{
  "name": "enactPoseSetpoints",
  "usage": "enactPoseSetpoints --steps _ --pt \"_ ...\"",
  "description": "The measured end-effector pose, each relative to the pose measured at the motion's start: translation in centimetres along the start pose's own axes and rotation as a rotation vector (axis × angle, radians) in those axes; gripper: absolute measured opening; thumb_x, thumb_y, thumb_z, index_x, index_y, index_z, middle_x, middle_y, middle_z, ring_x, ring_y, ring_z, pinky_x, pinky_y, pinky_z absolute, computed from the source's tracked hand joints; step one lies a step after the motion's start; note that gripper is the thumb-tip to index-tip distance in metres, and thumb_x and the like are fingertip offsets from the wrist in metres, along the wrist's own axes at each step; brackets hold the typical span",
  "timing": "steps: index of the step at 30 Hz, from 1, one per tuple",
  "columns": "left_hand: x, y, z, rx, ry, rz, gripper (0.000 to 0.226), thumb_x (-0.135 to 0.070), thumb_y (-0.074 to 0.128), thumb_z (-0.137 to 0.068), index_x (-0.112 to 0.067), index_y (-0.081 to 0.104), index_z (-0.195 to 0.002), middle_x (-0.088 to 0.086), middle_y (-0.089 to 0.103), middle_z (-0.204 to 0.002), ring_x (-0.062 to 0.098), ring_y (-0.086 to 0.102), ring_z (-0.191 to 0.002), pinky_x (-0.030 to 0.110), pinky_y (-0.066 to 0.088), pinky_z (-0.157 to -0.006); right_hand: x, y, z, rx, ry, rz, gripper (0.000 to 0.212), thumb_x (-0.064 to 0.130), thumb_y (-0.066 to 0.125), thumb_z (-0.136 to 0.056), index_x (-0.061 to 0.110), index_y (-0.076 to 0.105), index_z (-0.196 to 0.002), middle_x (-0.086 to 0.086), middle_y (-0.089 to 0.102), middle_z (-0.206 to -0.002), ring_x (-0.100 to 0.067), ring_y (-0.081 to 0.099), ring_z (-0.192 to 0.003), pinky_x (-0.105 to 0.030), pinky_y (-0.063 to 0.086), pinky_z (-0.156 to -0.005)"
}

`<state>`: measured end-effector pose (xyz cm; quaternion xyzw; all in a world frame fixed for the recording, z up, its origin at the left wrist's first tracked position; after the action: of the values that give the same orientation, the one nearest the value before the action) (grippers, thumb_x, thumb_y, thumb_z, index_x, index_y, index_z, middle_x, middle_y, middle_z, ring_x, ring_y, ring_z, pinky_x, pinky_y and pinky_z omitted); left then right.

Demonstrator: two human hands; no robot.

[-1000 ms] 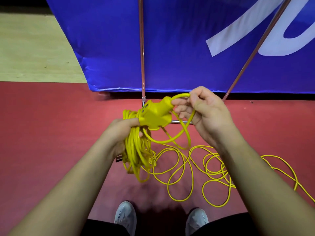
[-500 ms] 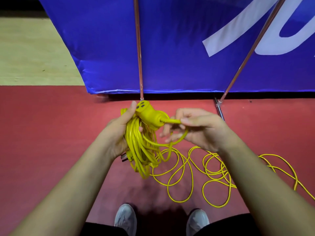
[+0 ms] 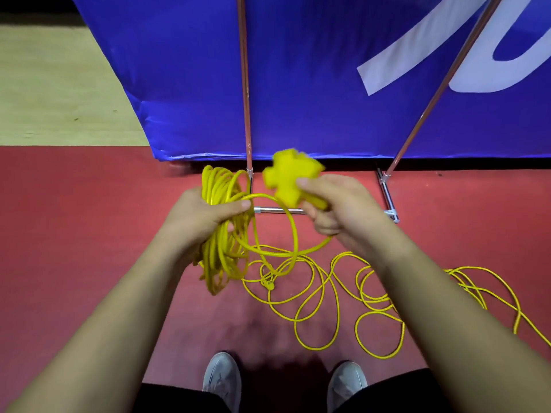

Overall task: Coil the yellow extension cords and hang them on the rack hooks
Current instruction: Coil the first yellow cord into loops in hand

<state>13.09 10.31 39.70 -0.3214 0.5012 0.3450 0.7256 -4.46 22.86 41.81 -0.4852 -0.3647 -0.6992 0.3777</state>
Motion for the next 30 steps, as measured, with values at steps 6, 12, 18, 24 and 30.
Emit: enactPoseSetpoints --steps 6,12,18,24,30 --pt "0.0 -1.4 -0.1 0.018 0.011 -0.188 0.024 -0.011 0.081 -0.069 0.002 0.064 -0.079 0.013 0.058 -0.054 0.018 0.049 -0.039 0.026 0.045 -0.045 -0.9 -4.8 -1.4 -0.356 -0.141 0.006 0.021 0.018 0.060 -0.094 0.009 0.049 -0.109 -0.013 0.060 -0.075 -0.018 0.047 -0.048 -0.025 0.040 -0.046" --pt "-2.7 -1.7 0.9 0.119 0.191 0.022 0.006 -0.002 0.067 -0.079 0.000 0.062 -0.076 0.009 0.064 -0.058 0.014 0.044 -0.039 0.019 0.037 -0.041 -4.4 -6.5 -2.5 -0.333 0.202 0.730 0.028 0.009 0.071 -0.079 0.016 0.044 -0.082 -0.018 0.064 -0.070 -0.032 0.064 -0.057 -0.038 0.050 -0.055" --pt "-4.1 -0.2 1.7 0.299 0.292 0.248 0.026 -0.004 0.060 -0.077 -0.016 0.054 -0.055 0.004 0.044 -0.047 0.016 0.036 -0.034 0.023 0.034 -0.043 -4.4 -2.4 -2.7 -0.078 0.061 0.618 0.048 0.013 0.065 -0.085 0.011 0.050 -0.131 -0.008 0.058 -0.130 -0.024 0.059 -0.109 -0.032 0.044 -0.089" --pt "-4.0 0.2 1.5 0.304 0.317 0.371 0.028 -0.005 0.055 -0.081 -0.016 0.052 -0.057 -0.001 0.041 -0.046 0.011 0.036 -0.035 0.024 0.030 -0.043 -7.2 0.5 -1.6 0.302 0.262 0.292 0.039 0.052 0.050 -0.094 0.020 0.060 -0.114 -0.005 0.068 -0.101 -0.023 0.064 -0.076 -0.033 0.049 -0.072" --pt "-4.0 -1.2 0.8 0.208 0.269 0.473 0.015 -0.009 0.056 -0.082 -0.009 0.048 -0.069 -0.002 0.041 -0.049 0.009 0.038 -0.036 0.021 0.033 -0.043 -8.2 0.3 -1.5 0.537 0.156 0.557 0.027 0.025 0.060 -0.095 -0.002 0.064 -0.096 -0.014 0.071 -0.082 -0.017 0.055 -0.068 -0.028 0.044 -0.070"
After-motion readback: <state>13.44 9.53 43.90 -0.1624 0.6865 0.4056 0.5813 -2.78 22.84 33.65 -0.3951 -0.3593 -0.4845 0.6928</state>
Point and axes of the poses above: each hand's wrist, its own z-axis away from the middle knuckle, its own y-axis out of the palm, x = y × z, the point moved 4 cm from there along -z, towards the middle knuckle
